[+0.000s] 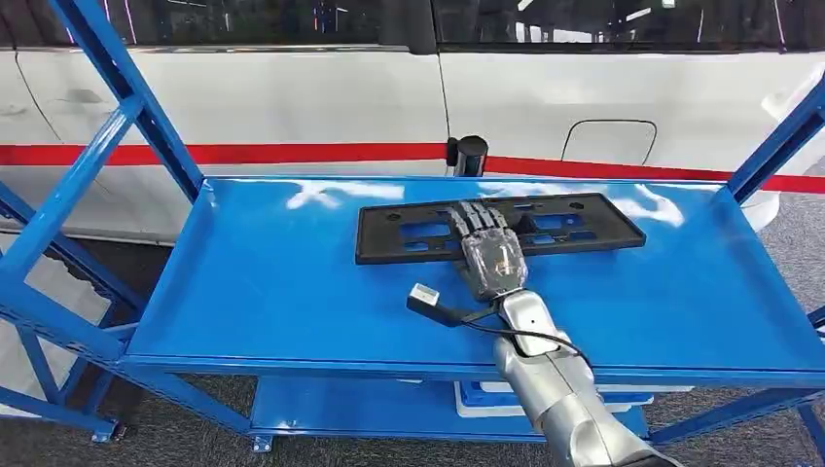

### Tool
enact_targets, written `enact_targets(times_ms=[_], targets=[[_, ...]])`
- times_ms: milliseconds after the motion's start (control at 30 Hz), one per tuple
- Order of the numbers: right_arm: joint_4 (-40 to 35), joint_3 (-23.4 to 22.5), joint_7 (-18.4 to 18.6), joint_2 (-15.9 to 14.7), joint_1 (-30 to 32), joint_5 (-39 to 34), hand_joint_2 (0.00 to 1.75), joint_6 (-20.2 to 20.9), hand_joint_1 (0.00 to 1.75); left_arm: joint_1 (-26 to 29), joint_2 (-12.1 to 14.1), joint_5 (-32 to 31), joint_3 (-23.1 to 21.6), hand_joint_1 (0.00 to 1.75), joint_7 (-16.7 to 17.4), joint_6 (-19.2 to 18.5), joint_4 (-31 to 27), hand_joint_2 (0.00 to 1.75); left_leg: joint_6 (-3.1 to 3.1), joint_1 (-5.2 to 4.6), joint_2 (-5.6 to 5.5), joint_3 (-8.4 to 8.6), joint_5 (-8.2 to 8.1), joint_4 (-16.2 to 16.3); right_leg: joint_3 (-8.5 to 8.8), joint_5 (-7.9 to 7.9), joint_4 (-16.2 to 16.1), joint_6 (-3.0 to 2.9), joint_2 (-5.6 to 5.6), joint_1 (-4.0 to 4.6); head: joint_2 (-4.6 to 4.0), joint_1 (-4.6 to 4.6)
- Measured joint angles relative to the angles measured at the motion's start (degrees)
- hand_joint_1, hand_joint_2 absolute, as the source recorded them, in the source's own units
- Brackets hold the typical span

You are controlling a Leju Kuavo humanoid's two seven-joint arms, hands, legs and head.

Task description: Take the parts from the cabinet and place them on the table.

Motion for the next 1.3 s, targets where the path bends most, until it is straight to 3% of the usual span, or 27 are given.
enact_targets(times_ms=[633,1300], targets=[[0.37,0.00,-1.92,0.65,0.24,-0.42,0.00,-0.15,1.75,0.00,0.02,-1.22,0.52,0.00,-1.01,-1.44,0.00,0.00,0.00,-0.04,0.00,0.13,-0.03,0.00,0.12,-0.01,-0.03,0.02,-0.01,-0.01,0.00,0.02],[0.28,0.09,-1.90,-1.36,0.80,-0.94,0.00,-0.61,1.75,-1.55,0.02,-3.50,0.50,0.00,-0.24,-2.08,0.00,0.00,0.14,-0.26,-0.12,0.67,-0.12,-0.01,0.60,-0.10,-0.15,0.14,-0.04,0.02,0.00,0.02]])
